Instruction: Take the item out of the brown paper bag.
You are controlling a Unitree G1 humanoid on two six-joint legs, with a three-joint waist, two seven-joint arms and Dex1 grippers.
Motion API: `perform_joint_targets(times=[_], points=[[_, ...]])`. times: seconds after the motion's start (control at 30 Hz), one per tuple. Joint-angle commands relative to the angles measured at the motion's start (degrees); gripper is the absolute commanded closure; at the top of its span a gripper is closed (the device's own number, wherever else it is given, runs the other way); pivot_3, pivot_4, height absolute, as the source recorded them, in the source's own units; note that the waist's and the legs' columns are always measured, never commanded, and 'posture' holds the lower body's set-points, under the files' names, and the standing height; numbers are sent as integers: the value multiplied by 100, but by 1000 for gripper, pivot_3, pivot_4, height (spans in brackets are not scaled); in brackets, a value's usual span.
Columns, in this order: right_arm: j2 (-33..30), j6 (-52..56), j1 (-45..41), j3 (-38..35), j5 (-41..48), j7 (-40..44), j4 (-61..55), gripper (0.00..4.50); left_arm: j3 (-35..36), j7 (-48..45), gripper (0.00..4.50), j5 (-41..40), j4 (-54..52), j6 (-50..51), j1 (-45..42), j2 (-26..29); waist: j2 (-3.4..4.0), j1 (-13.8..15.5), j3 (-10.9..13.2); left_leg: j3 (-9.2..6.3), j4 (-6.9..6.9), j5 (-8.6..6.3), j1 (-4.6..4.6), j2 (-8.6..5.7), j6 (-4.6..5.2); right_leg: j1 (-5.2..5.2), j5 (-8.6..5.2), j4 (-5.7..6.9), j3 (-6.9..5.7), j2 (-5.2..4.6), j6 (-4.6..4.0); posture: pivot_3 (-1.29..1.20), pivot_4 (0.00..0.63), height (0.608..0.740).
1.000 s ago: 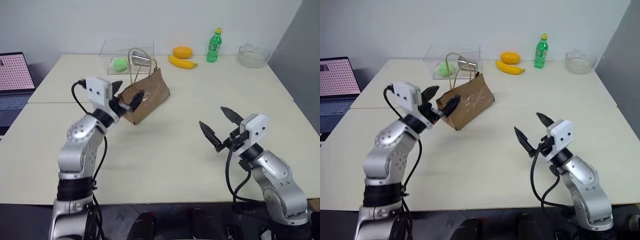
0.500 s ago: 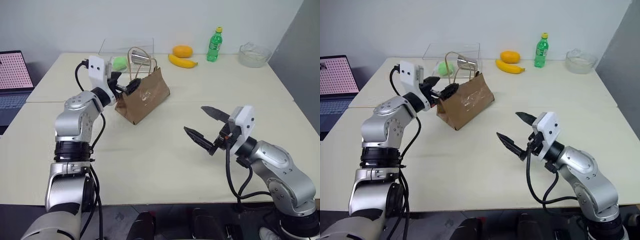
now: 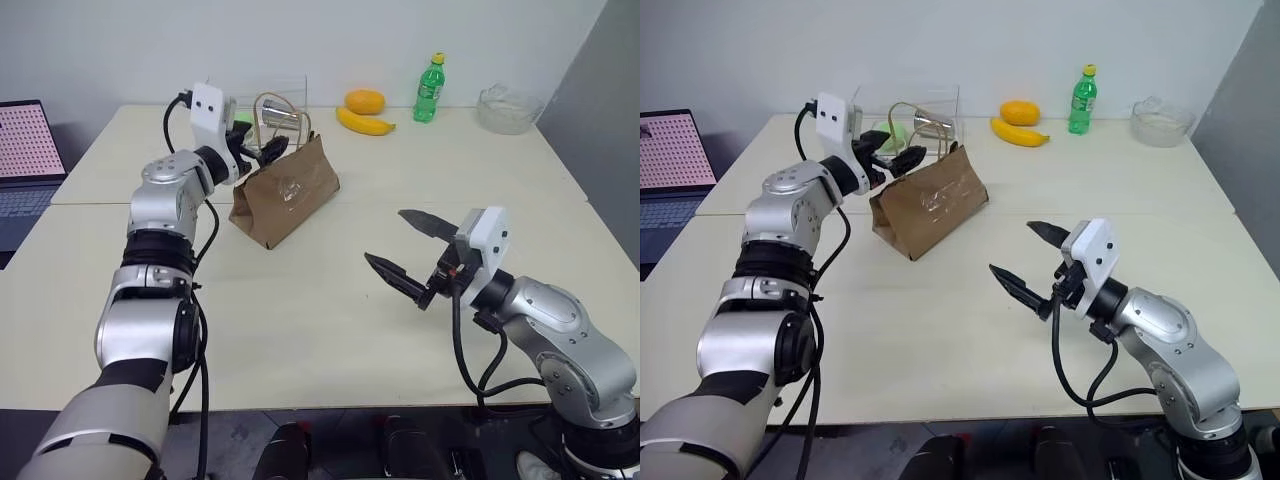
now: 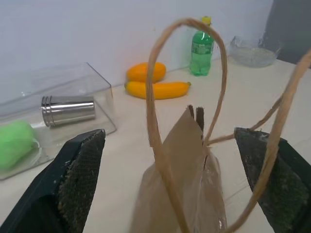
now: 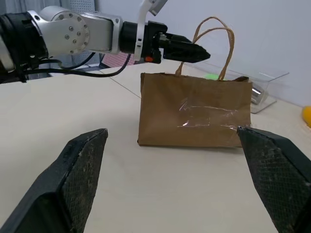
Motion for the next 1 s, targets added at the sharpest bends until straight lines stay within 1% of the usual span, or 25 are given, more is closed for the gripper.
perform_joint_targets(times=[0.03, 0.1, 0.13, 0.17, 0.33, 0.57, 0.6, 0.7, 0.83, 0.93, 1.0], points=[[-50, 34, -126, -166, 114, -70, -281, 0, 73, -98, 40, 149, 482, -426, -536, 37, -2, -1, 1, 0, 0, 0, 0, 0, 0, 0, 0, -1, 0, 0, 1, 0, 150, 740], [-53, 77, -152, -176, 134, -98, -299, 0, 34, -123, 40, 258, 821, -571, -766, 44, -2, -2, 1, 0, 0, 0, -1, 0, 0, 0, 0, -1, -1, 0, 1, 0, 150, 740], [-53, 98, -165, -181, 142, -110, -305, 0, 23, -132, 415, 312, 966, -638, -864, 48, -3, -2, 2, 0, 0, 0, -2, 0, 0, 0, 0, -1, -1, 0, 1, 0, 150, 740], [-57, 121, -172, -193, 157, -123, -318, 0, 11, -155, 551, 371, 1106, -694, -965, 52, -3, -2, 2, -1, 0, 0, -3, -1, 0, -1, 0, -1, -2, 0, 1, 0, 150, 740], [-91, 230, -194, -231, 221, -162, -372, 0, -38, -213, 2106, 671, 1710, -852, -1390, 50, -4, -8, 2, -1, 1, 0, -7, -1, 0, -4, 0, 1, -2, 0, 1, 0, 150, 740], [-157, 341, -145, -269, 287, -252, -502, 0, -16, -316, 4384, 933, 1992, -1106, -1586, 30, -4, -12, 2, -2, 1, 0, -10, -1, 0, -6, 0, 4, -2, 0, 1, 0, 150, 740], [-162, 356, -136, -271, 298, -270, -523, 0, -37, -416, 4453, 977, 2002, -1160, -1587, 36, -4, -13, 2, -3, 2, 0, -15, -1, 0, -9, 0, 4, -3, 0, 1, 0, 150, 740], [-185, 394, -83, -293, 326, -310, -586, 0, -132, -834, 4453, 1131, 1997, -1496, -1601, 82, -4, -14, 2, -4, 5, 0, -24, -2, 0, -16, 0, 5, -4, 0, 1, 0, 150, 740], [-321, 392, 72, -403, 374, -240, -744, 0, -347, -1348, 4453, 1434, 1976, -2307, -1730, 179, -4, -15, 2, -4, 10, 1, -47, -2, -1, -40, 2, 11, -4, 0, 1, 0, 150, 740], [-458, 318, 207, -481, 395, -114, -835, 0, -452, -1496, 4453, 1635, 1999, -2829, -1808, 196, -8, -15, 4, -1, 15, 2, -77, -4, -1, -78, 2, 27, -1, 0, 0, 0, 150, 740], [-566, 284, 329, -529, 415, -31, -913, 0, -498, -1490, 4453, 1748, 2016, -3218, -1892, 175, -14, -12, 8, 3, 19, 2, -81, -8, -1, -93, 2, 51, 5, -3, 1, 0, 150, 740]])
